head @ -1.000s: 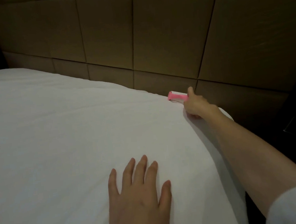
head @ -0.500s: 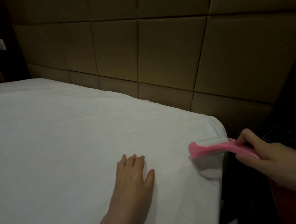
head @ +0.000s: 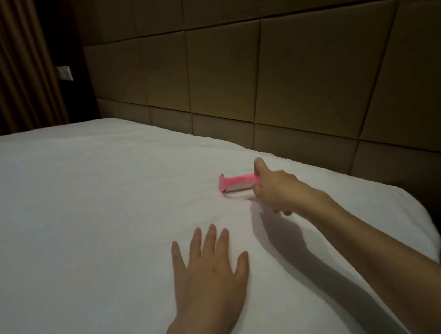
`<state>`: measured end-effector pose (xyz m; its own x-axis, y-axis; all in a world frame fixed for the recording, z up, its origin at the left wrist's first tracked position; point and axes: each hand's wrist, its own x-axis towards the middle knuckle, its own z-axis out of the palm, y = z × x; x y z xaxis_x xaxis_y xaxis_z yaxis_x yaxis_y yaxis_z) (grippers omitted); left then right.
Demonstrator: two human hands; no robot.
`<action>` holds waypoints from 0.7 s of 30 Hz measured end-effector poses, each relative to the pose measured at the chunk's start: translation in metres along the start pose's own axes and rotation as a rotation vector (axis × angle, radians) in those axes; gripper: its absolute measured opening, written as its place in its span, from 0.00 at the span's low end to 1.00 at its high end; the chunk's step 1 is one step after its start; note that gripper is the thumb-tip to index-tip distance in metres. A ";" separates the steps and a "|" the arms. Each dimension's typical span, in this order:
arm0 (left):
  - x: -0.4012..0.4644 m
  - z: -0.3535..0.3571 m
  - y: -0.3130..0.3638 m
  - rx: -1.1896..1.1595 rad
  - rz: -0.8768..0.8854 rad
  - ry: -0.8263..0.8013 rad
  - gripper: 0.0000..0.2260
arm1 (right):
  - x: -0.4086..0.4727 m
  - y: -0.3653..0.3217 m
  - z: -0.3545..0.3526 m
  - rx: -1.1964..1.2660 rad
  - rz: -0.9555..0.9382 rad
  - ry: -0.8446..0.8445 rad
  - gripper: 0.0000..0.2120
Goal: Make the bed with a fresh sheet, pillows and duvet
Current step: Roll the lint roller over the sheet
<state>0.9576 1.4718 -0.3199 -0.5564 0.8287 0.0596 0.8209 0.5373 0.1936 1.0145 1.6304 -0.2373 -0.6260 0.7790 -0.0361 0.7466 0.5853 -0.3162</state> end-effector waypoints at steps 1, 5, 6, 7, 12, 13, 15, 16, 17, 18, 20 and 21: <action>0.002 0.002 0.000 0.000 0.006 0.006 0.31 | 0.025 -0.007 0.004 0.003 0.011 0.011 0.18; 0.011 0.010 -0.007 -0.096 0.032 0.081 0.46 | 0.114 -0.026 0.019 0.017 0.055 0.053 0.31; 0.013 0.014 -0.009 -0.165 0.058 0.071 0.41 | 0.131 -0.031 0.021 0.014 0.053 0.070 0.32; 0.016 0.016 -0.011 -0.158 0.081 0.091 0.38 | 0.145 -0.036 0.022 0.011 0.051 0.088 0.32; 0.028 0.015 -0.014 -0.152 0.134 0.190 0.41 | 0.188 -0.045 0.023 0.002 0.090 0.116 0.33; 0.031 0.011 -0.014 -0.149 0.117 0.125 0.44 | 0.190 -0.047 0.025 -0.004 0.091 0.125 0.33; 0.029 0.013 -0.015 -0.134 0.080 0.047 0.44 | 0.184 -0.051 0.028 -0.025 0.066 0.117 0.33; 0.027 0.016 -0.016 -0.135 0.093 0.041 0.41 | 0.178 -0.050 0.029 -0.018 0.056 0.104 0.34; 0.024 0.022 -0.017 -0.122 0.089 0.047 0.39 | 0.169 -0.048 0.027 -0.010 0.046 0.090 0.33; 0.022 0.027 -0.018 -0.116 0.074 0.092 0.38 | 0.158 -0.043 0.025 -0.015 0.032 0.073 0.31; 0.017 0.019 -0.017 -0.149 0.073 0.134 0.41 | 0.127 -0.028 0.020 -0.018 0.001 0.043 0.23; 0.014 0.011 -0.015 -0.146 0.077 0.097 0.46 | 0.109 -0.019 0.017 -0.004 -0.012 0.029 0.18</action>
<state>0.9390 1.4768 -0.3329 -0.5081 0.8438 0.1729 0.8383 0.4383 0.3243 0.9286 1.7000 -0.2516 -0.6284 0.7779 -0.0048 0.7397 0.5957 -0.3130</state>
